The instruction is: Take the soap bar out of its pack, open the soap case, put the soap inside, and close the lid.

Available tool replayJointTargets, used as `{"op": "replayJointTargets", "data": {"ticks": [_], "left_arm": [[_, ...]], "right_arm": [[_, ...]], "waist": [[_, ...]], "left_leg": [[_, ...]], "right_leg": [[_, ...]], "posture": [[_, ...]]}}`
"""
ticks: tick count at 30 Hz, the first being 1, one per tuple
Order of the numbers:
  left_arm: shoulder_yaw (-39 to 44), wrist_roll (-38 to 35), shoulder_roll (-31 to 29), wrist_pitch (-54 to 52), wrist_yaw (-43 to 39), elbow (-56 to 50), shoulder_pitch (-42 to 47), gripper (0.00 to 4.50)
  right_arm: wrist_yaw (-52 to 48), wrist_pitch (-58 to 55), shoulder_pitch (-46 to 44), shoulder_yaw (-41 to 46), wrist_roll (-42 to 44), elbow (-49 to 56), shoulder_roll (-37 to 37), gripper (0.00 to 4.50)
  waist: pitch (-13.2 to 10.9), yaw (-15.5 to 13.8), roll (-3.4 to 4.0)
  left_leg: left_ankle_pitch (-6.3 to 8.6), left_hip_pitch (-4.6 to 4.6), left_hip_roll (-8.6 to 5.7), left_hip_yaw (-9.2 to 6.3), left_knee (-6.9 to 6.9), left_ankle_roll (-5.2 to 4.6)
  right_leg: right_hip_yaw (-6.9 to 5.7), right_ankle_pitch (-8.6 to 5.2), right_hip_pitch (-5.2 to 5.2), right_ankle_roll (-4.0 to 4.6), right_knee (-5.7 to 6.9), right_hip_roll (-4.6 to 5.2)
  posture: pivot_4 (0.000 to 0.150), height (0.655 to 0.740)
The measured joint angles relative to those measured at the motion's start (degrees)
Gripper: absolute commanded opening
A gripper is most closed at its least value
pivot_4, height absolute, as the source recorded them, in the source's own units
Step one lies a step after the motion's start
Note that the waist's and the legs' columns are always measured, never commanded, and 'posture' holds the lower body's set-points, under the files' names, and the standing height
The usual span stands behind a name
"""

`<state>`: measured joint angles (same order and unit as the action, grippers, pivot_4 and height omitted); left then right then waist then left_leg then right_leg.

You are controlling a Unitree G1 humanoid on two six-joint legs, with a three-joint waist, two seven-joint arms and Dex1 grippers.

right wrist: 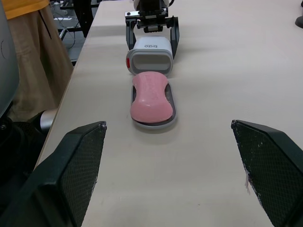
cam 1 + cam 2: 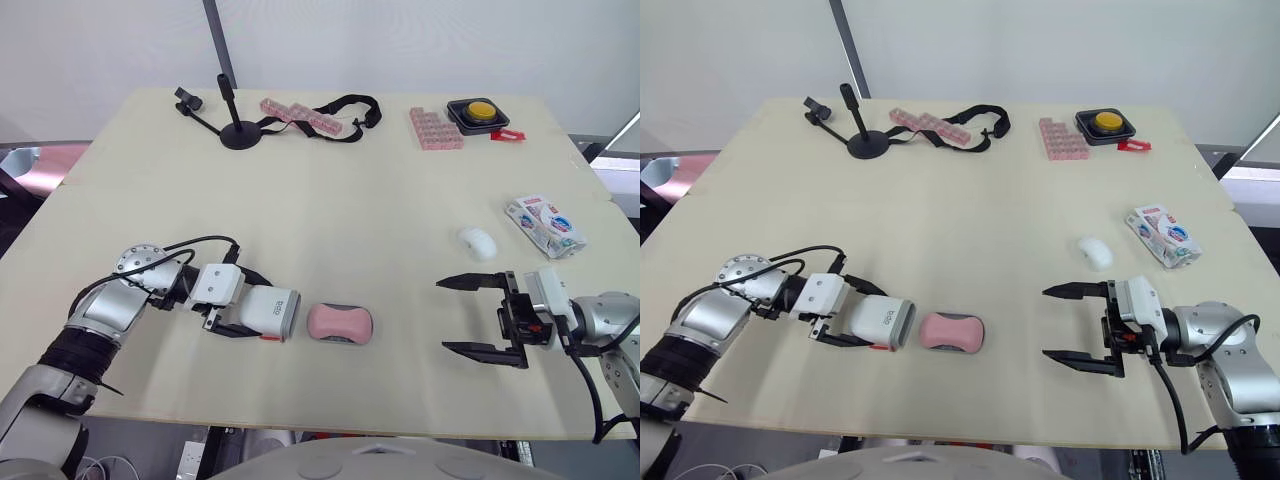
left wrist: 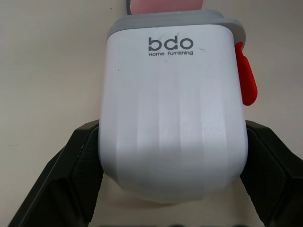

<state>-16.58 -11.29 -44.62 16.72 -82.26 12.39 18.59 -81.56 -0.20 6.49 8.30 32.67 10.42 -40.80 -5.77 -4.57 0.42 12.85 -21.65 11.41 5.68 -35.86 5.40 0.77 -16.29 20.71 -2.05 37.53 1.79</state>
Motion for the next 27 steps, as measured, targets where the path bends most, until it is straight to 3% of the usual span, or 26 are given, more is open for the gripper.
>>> {"op": "replayJointTargets", "data": {"ticks": [12,20,27], "left_arm": [[3.54,-1.77,-0.25,1.24,-0.98,0.63,-0.29,3.46],[4.85,-2.78,-0.71,1.17,-1.96,-0.48,-2.00,3.46],[4.91,-2.72,-0.70,0.19,-1.97,-2.00,-2.87,3.46]], "right_arm": [[8.34,-11.57,-4.69,-7.46,-2.14,11.95,-3.25,4.50],[18.85,-26.53,-14.60,-19.58,-7.66,20.52,-3.12,4.50],[25.18,-37.51,-25.20,-30.19,-12.95,19.09,1.62,4.50]], "waist": [[0.00,0.01,0.00],[0.00,-0.09,0.00],[-0.01,0.07,0.01]], "left_leg": [[-0.10,0.03,0.01,-0.02,0.02,0.20],[-0.11,0.07,0.01,-0.02,0.08,0.32],[-0.15,0.11,0.01,-0.02,0.14,0.42]], "right_leg": [[0.01,0.01,-0.03,-0.01,-0.04,-0.05],[0.02,0.01,-0.06,-0.03,-0.09,-0.07],[0.03,0.01,-0.06,-0.03,-0.07,-0.10]], "posture": [[0.150,0.7400],[0.150,0.7400],[0.150,0.7400]]}}
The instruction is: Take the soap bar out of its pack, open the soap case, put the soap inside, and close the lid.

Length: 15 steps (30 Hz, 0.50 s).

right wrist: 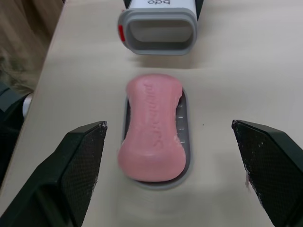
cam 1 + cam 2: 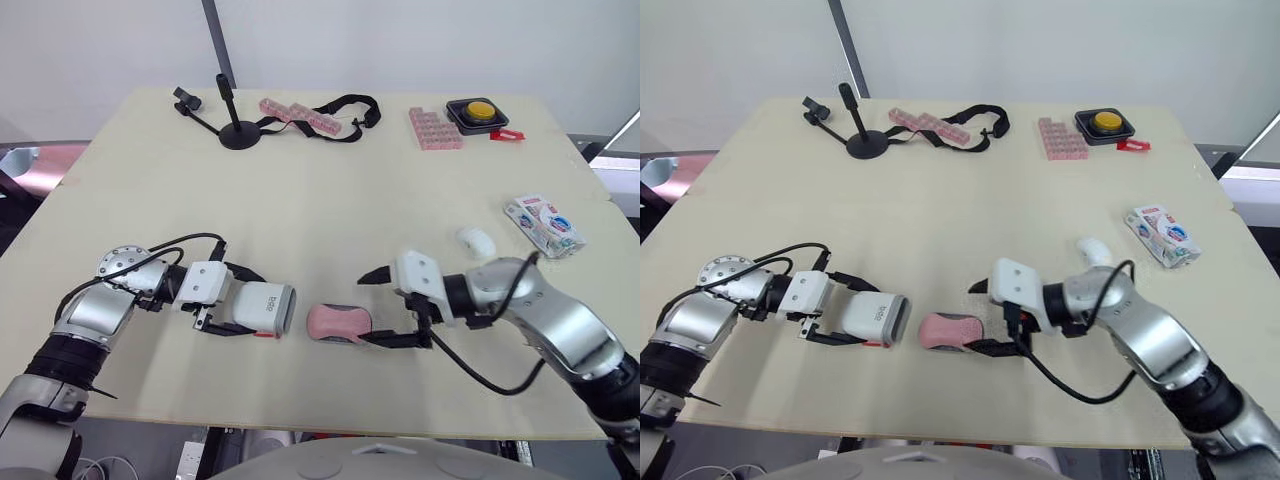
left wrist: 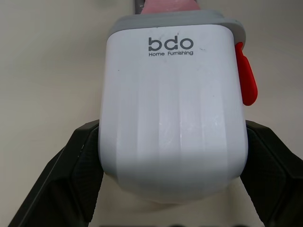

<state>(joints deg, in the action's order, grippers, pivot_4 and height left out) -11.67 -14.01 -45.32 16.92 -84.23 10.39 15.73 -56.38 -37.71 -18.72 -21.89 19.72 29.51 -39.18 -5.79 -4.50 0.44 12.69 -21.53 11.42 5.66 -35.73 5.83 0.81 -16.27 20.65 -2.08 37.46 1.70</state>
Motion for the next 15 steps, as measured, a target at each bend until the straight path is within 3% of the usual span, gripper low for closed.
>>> {"op": "replayJointTargets", "data": {"ticks": [15], "left_arm": [[0.00,0.26,-0.04,-0.94,0.56,-0.48,-0.80,3.46]], "right_arm": [[8.14,-15.53,-3.66,-8.25,-1.89,3.86,4.55,4.50]], "waist": [[0.00,-0.13,0.01]], "left_leg": [[0.01,0.02,0.02,0.00,0.05,0.12]], "right_leg": [[0.02,0.00,0.00,0.00,0.00,-0.04]], "posture": [[0.150,0.7400]]}}
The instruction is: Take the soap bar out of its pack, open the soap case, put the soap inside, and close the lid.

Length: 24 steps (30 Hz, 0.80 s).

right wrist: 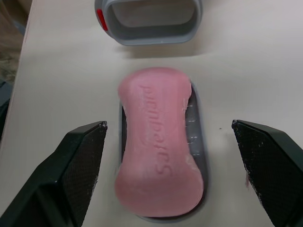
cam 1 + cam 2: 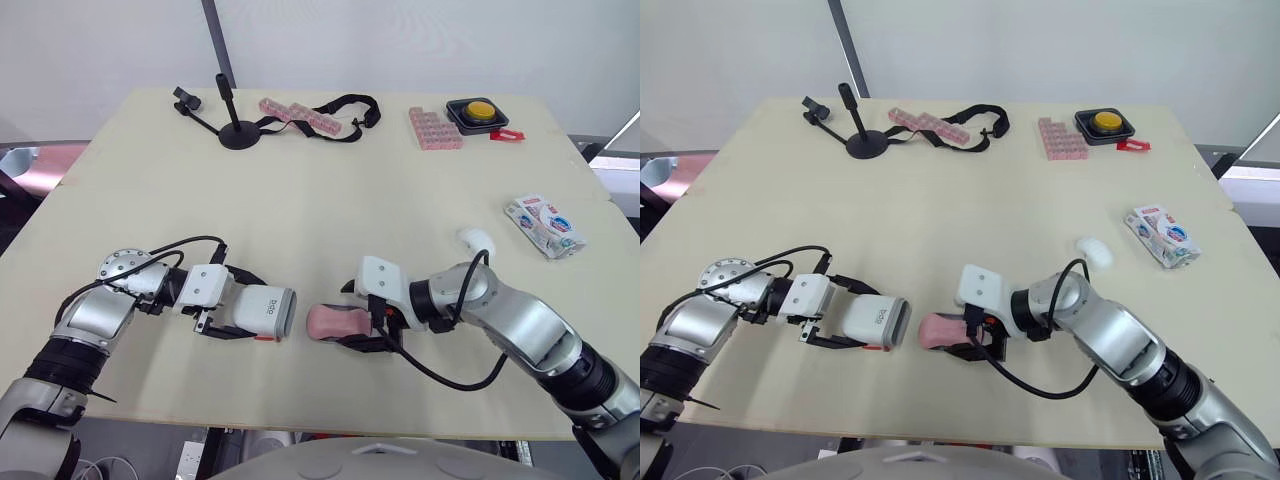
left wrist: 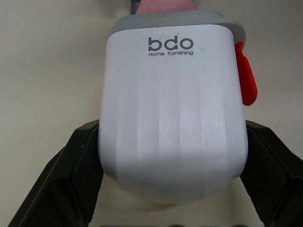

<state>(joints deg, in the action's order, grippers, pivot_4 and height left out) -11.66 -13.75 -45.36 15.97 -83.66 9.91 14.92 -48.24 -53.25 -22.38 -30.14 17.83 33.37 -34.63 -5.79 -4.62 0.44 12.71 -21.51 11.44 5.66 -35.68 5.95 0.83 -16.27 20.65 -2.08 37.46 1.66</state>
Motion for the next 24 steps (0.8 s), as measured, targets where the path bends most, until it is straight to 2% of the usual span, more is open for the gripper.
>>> {"op": "replayJointTargets", "data": {"ticks": [6,24], "left_arm": [[-0.04,0.33,0.02,-0.54,0.11,0.51,1.02,3.46],[-0.06,0.34,0.08,-1.45,-0.07,0.81,1.84,3.46]], "right_arm": [[2.07,-1.53,0.01,-2.20,-0.89,0.80,0.38,4.50],[1.22,11.37,0.54,-7.37,-9.82,-4.11,-1.96,4.50]], "waist": [[0.00,0.01,0.00],[0.00,0.08,0.00]], "left_leg": [[0.00,0.01,0.00,0.00,0.01,0.01],[0.01,0.02,0.00,0.00,0.02,0.03]], "right_leg": [[0.00,0.00,0.00,0.00,0.00,0.00],[0.00,0.00,-0.01,0.00,0.02,0.00]], "posture": [[0.150,0.7400],[0.150,0.7400]]}}
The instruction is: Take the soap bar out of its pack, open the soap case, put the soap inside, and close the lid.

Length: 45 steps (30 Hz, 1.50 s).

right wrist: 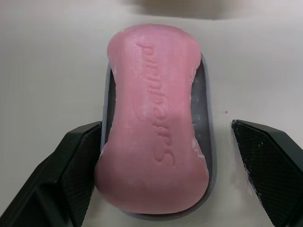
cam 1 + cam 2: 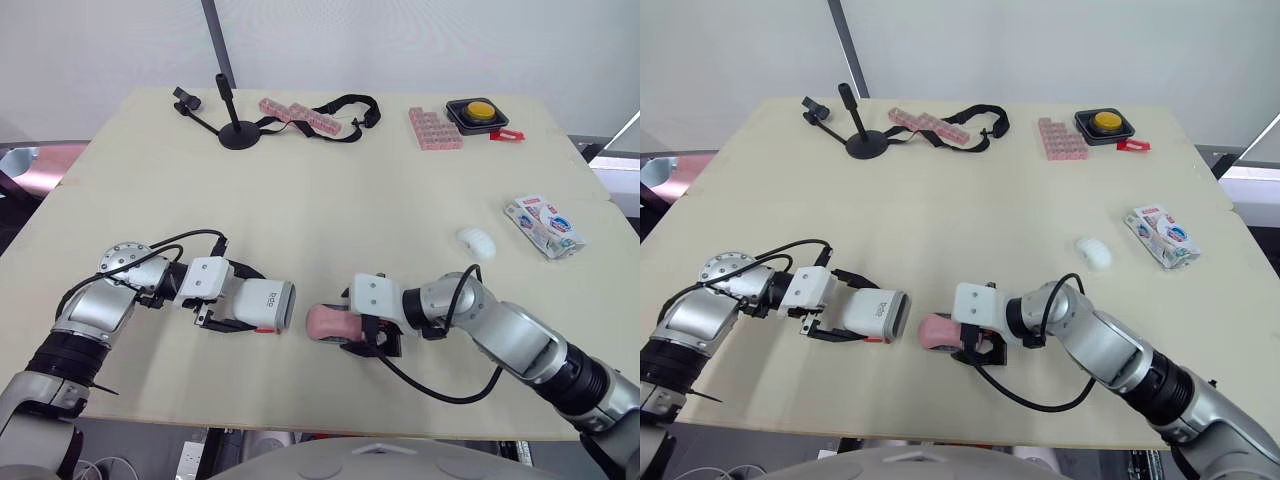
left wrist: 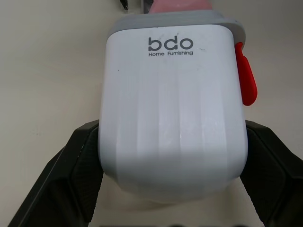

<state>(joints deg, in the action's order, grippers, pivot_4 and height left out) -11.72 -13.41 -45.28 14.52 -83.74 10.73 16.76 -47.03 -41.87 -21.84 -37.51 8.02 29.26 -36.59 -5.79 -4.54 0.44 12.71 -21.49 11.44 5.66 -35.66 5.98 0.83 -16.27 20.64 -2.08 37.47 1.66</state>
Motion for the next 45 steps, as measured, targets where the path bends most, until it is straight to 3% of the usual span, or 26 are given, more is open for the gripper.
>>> {"op": "replayJointTargets", "data": {"ticks": [7,18,25,33,45], "left_arm": [[0.00,0.02,0.00,-0.09,0.38,-0.01,-0.03,3.46],[0.00,0.57,0.06,-0.11,0.64,-0.01,-0.02,3.46],[-0.23,0.73,1.40,-0.30,0.82,0.21,1.15,3.46],[-1.86,3.05,6.55,-0.19,2.20,4.62,6.86,3.46],[-6.49,6.88,14.91,-1.25,4.91,6.38,11.01,3.46]], "right_arm": [[-0.36,1.58,1.51,0.10,-0.72,0.46,0.10,2.59],[-0.36,2.16,1.96,0.53,-0.93,0.34,0.28,2.59],[-1.05,-1.62,2.62,7.66,3.18,-0.06,0.73,2.59],[-5.36,-0.98,0.14,12.26,4.66,0.38,-3.70,2.59],[-7.54,-7.37,-5.18,11.43,4.58,-0.33,-6.62,2.59]], "waist": [[0.01,0.14,-0.01],[0.02,0.10,-0.03],[0.01,-0.08,-0.02],[0.01,-0.10,-0.01],[0.00,-0.07,-0.01]], "left_leg": [[-0.01,0.08,0.01,0.00,0.01,0.02],[-0.03,0.11,0.01,0.00,0.01,0.04],[-0.03,0.05,0.00,-0.02,0.01,0.04],[-0.02,0.02,0.01,-0.02,0.01,0.03],[-0.02,-0.03,0.02,-0.02,0.01,0.02]], "right_leg": [[0.01,0.00,-0.05,0.00,-0.01,0.00],[0.01,0.00,-0.09,0.00,-0.01,0.00],[-0.02,0.00,-0.08,0.00,-0.01,0.01],[-0.01,0.00,-0.08,0.00,0.02,-0.01],[0.03,0.00,-0.08,0.00,0.08,-0.04]], "posture": [[0.150,0.7400],[0.150,0.7400],[0.150,0.7400],[0.150,0.7400],[0.150,0.7400]]}}
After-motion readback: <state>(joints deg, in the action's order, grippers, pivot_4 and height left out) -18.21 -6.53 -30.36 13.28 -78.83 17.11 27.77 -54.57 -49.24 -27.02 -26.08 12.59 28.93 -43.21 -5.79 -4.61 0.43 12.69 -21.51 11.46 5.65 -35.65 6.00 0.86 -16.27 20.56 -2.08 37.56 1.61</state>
